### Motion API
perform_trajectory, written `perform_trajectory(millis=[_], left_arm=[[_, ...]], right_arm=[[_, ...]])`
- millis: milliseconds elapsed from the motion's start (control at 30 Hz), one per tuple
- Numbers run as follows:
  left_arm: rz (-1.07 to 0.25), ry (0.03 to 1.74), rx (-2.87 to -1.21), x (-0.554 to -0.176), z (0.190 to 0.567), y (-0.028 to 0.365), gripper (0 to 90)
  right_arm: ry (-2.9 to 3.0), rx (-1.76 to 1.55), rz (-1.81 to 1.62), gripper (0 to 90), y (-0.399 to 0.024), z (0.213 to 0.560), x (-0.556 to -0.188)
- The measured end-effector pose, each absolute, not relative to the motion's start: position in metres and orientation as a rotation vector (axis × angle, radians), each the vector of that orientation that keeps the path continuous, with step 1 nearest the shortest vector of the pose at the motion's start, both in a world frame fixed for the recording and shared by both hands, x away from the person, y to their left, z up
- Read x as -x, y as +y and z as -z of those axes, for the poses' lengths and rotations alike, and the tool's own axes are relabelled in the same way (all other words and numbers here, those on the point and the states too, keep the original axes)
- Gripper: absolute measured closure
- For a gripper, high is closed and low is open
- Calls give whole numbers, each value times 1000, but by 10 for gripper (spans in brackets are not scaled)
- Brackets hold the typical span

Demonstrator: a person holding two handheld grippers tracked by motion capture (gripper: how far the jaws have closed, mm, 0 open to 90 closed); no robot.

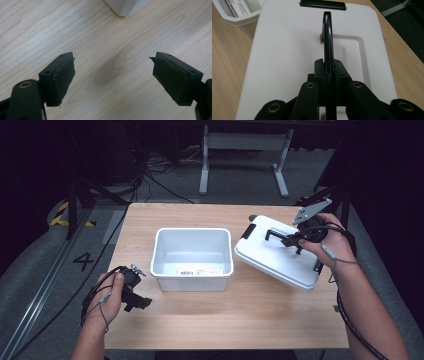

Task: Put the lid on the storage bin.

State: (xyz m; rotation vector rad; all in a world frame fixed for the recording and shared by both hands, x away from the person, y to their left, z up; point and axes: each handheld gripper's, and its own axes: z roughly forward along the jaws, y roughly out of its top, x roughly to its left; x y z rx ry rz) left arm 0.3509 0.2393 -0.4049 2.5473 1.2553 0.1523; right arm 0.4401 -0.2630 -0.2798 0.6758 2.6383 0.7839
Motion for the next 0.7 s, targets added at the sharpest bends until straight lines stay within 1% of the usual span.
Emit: perform_trajectory(millis=[300,700], left_arm=[[-143,1254,-2537,-347,406,241,185],[-174,1264,-2507,-338,405,249,185]], right_arm=[[2655,-582,-807,847,-238,263,-448],[2711,-408,-861,847,-184,252,-460]])
